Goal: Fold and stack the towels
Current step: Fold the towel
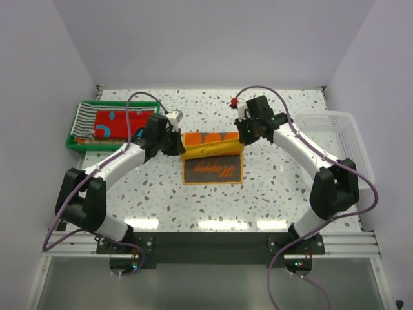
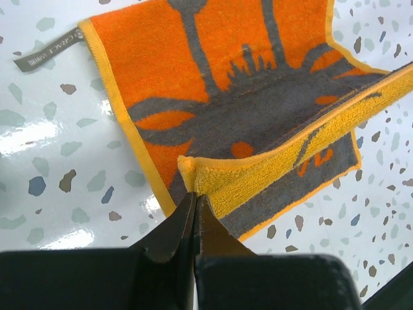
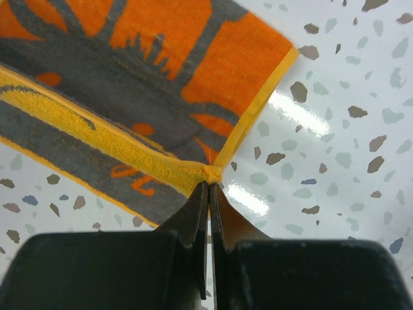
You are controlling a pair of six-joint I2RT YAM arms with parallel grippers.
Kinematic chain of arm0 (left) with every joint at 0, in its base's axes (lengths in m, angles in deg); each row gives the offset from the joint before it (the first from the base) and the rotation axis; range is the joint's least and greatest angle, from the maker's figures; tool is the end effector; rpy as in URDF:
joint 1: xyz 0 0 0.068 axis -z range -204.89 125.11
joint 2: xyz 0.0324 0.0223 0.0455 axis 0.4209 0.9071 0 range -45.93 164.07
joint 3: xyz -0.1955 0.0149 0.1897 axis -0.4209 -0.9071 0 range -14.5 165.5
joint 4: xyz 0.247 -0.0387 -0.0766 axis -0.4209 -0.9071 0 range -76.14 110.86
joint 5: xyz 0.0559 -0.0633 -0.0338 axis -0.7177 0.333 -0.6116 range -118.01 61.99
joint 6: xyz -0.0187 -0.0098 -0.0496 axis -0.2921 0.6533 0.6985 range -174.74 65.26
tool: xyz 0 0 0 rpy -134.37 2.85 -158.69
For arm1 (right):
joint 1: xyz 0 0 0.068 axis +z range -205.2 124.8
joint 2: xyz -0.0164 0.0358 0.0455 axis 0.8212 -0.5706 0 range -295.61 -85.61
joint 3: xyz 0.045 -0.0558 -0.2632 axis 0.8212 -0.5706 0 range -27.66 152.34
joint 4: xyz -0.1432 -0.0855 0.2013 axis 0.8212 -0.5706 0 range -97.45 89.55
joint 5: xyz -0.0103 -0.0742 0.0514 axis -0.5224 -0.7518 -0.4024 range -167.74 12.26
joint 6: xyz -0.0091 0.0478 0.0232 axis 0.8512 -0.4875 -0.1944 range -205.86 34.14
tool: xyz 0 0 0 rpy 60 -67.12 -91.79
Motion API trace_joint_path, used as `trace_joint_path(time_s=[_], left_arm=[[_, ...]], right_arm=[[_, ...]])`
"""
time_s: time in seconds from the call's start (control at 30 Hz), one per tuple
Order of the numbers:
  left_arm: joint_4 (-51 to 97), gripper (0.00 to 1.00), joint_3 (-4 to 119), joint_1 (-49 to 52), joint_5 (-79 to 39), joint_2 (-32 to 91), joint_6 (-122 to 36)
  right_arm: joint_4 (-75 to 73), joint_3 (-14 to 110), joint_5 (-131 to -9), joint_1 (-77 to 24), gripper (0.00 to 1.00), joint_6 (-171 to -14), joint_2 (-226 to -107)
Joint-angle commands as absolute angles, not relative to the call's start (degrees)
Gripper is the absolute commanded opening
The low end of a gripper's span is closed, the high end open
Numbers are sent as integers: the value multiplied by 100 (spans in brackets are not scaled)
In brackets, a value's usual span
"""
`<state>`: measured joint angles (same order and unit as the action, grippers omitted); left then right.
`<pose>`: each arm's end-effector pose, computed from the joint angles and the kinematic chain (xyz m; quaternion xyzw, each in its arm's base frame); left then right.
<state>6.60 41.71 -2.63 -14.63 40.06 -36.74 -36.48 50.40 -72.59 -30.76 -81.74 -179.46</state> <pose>0.2950 -0.1297 0.2317 0.0795 0.9120 -0.2342 0.3271 0.3239 0.1508 0.2820 -0.2471 0.9112 0.0995 0.3141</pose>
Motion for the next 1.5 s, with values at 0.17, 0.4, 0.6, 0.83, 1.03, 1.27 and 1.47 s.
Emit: trace_joint_path(time_s=[0.17, 0.4, 0.6, 0.83, 1.03, 1.27, 1.47], left_arm=[[943, 1, 3543, -195, -1361, 4187, -3619], [1032, 16, 3262, -19, -1395, 4161, -3461], [944, 52, 2779, -2, -1466, 3538, -3250], [821, 75, 1953, 411, -1536, 2193, -2627], [873, 91, 1442, 447, -1842, 1174, -1871], [1022, 76, 1916, 481, -2090, 1576, -1536], [1295, 51, 2750, 622, -2019, 2691, -1764]], right_arm=[[-3341, 4081, -7343, -3077, 0, -8252, -17807], [-3227, 3773, -7185, -3033, 0, -8313, -17939], [-3341, 3519, -6721, -2963, 20, -8541, -17686], [-3411, 2589, -6473, -2629, 38, -9182, -16903], [-3130, 2016, -6719, -2629, 44, -9877, -16025], [-2796, 2410, -7379, -2620, 43, -10044, -16092], [-2295, 2779, -7326, -2629, 32, -10308, -16962]])
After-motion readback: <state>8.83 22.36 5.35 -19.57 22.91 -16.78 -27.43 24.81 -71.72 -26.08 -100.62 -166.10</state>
